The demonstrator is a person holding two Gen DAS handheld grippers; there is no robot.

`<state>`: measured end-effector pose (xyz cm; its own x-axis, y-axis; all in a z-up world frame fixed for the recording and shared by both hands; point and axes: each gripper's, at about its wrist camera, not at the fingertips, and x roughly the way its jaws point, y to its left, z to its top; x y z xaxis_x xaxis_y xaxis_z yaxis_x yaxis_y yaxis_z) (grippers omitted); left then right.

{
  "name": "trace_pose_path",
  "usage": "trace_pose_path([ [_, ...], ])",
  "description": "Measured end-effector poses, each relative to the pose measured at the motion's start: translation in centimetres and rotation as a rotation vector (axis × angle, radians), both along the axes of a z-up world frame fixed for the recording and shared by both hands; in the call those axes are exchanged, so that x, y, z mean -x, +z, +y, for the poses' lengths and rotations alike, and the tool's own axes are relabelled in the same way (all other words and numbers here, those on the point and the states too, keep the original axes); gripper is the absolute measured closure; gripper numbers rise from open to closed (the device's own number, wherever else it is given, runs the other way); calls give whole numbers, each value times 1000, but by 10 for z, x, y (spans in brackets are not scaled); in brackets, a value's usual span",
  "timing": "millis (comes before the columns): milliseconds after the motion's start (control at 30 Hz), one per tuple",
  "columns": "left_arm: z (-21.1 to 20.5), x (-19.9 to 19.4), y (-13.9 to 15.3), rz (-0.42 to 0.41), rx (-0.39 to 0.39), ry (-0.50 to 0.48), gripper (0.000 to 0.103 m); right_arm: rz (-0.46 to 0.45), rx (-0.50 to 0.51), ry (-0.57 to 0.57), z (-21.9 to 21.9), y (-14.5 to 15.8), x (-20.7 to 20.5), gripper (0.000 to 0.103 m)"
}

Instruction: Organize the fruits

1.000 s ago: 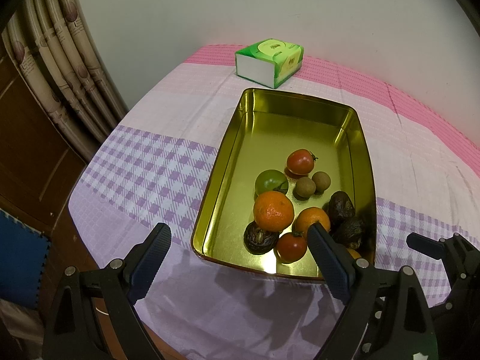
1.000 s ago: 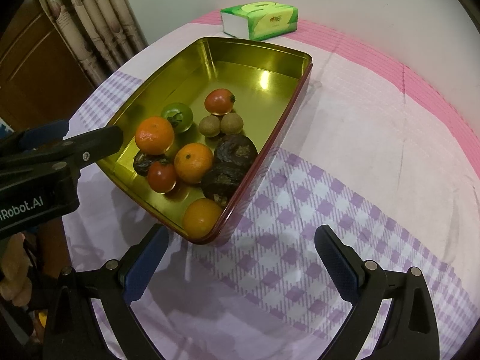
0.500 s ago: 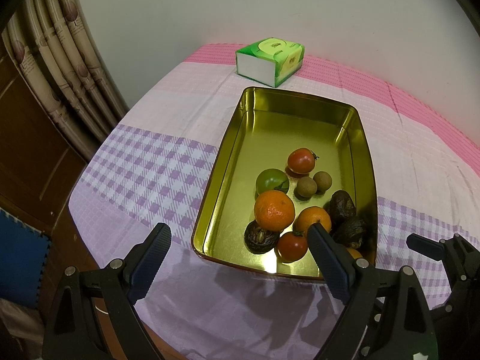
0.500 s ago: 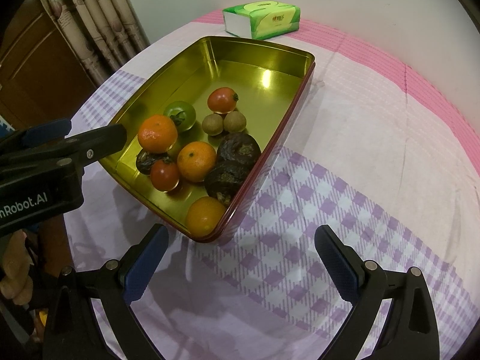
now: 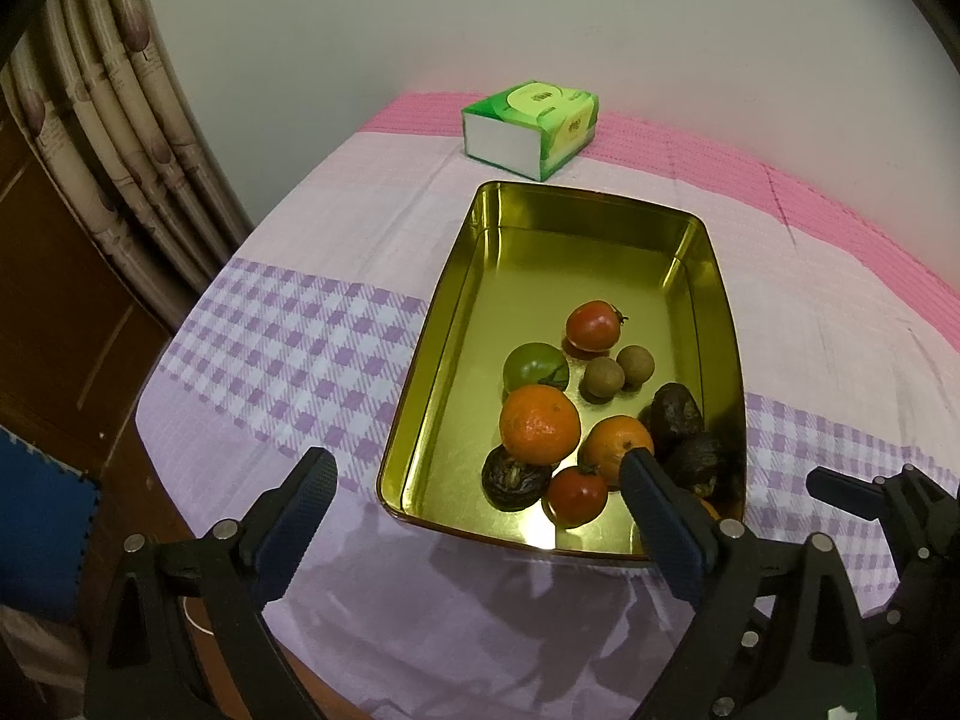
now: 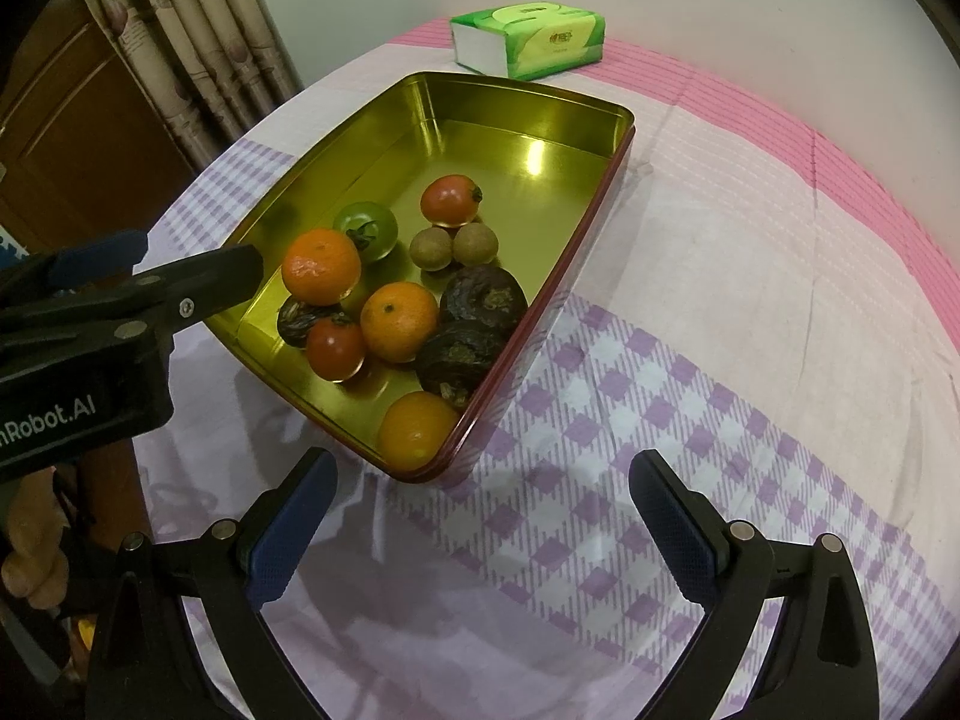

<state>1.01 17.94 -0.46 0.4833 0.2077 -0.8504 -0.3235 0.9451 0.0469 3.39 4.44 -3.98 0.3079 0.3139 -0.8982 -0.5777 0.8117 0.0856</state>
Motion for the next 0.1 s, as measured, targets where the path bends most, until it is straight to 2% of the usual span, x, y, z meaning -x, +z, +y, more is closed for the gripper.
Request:
trace_pose_path([
  [100,0,0,0,3,1,2,9,0,1,1,0,0,0,5],
])
